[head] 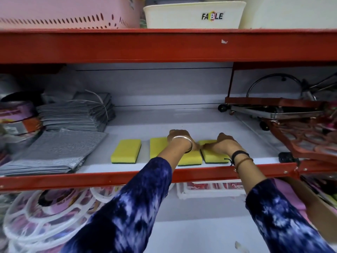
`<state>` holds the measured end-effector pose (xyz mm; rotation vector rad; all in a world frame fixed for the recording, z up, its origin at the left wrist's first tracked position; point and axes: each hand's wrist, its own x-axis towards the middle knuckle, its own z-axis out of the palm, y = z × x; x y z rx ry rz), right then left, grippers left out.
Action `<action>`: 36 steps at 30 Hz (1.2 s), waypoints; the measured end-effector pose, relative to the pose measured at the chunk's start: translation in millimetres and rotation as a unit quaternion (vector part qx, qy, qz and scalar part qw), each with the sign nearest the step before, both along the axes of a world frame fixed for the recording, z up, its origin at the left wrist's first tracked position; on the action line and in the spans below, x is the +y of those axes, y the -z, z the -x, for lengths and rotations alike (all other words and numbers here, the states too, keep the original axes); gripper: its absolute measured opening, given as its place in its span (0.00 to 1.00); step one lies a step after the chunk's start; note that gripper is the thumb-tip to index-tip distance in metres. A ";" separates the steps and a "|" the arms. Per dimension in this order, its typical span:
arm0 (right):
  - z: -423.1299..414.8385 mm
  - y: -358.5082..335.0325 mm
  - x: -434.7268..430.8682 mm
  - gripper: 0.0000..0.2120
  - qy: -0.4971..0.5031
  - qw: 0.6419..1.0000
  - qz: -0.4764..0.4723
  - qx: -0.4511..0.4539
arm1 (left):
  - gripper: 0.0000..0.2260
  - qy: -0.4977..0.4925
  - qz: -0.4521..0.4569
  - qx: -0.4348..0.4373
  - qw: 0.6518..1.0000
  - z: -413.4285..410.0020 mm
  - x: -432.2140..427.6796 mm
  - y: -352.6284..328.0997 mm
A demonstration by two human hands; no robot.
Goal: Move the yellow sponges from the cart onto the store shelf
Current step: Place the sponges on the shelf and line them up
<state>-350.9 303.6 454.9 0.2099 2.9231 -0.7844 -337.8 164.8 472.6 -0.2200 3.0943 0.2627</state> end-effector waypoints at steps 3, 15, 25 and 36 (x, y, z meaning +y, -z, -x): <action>0.9 -0.1 3.9 0.34 -0.015 1.000 -0.008 0.008 | 0.24 0.016 0.002 0.019 1.000 -0.3 -6.9 -1.2; -23.4 0.4 13.5 0.22 -0.112 0.993 -0.014 0.043 | 0.19 0.166 0.007 0.006 0.986 -24.2 -30.1 12.9; -42.9 3.4 6.9 0.23 -0.103 0.993 -0.023 0.046 | 0.20 0.185 0.003 0.020 0.983 -42.7 -33.1 18.6; -55.6 6.3 2.0 0.22 -0.071 0.995 -0.035 0.058 | 0.17 0.183 -0.038 0.071 0.980 -40.1 -47.0 21.3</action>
